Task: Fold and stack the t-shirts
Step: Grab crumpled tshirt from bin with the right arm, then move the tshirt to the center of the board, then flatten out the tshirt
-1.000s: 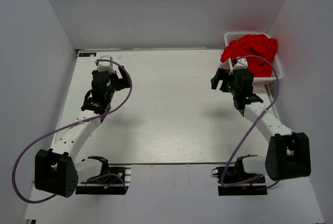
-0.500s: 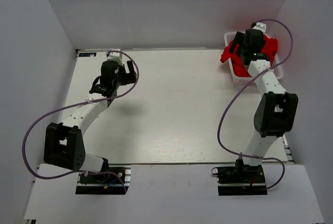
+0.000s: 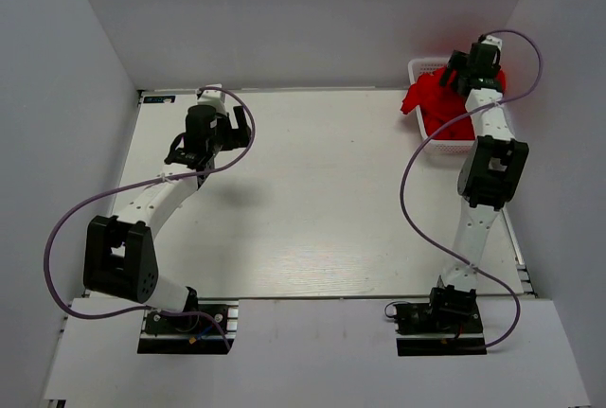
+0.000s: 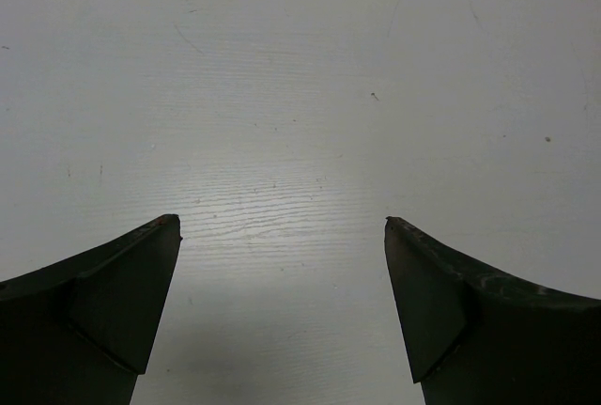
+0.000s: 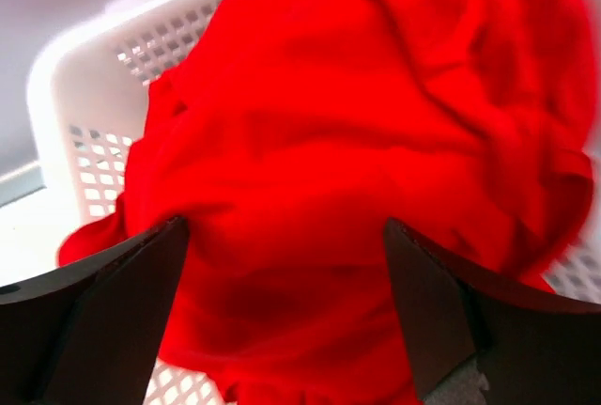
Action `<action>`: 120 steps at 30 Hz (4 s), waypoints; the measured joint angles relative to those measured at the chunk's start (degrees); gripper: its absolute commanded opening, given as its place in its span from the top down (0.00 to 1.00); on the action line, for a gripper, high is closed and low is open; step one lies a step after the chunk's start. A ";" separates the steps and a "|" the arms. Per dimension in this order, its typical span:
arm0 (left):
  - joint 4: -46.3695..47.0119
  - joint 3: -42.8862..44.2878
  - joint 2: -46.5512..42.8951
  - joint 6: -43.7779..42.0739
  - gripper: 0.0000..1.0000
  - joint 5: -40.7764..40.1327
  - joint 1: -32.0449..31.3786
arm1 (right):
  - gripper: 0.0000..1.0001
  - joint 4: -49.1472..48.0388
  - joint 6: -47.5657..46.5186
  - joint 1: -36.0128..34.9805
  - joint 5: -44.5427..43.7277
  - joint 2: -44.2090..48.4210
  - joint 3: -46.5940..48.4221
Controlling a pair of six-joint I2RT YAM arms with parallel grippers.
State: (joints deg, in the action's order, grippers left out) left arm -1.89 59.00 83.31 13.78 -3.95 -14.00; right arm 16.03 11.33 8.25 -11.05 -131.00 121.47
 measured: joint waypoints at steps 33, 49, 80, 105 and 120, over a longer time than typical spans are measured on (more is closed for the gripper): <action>-0.20 -2.60 -5.27 0.04 0.00 4.42 0.00 | 1.00 -12.17 -2.54 -0.50 21.68 18.78 4.74; -2.99 -5.42 -11.93 1.38 0.00 3.89 0.00 | 1.00 -21.14 8.02 -12.98 50.21 24.79 7.04; -15.67 0.09 3.37 9.79 0.00 -3.69 0.44 | 0.10 -7.15 -1.95 -25.35 31.52 36.24 -45.81; -18.16 15.50 29.59 6.34 0.04 -2.69 -0.70 | 0.10 -2.89 3.10 -29.27 22.23 37.75 -63.65; -8.07 13.33 31.15 5.46 1.00 2.69 -2.03 | 0.17 -7.10 0.96 -31.06 17.18 35.85 -64.24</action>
State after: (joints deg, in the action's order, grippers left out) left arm -9.96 72.34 114.45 19.25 -1.26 -16.03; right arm 8.93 12.29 -22.81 6.13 -95.15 57.23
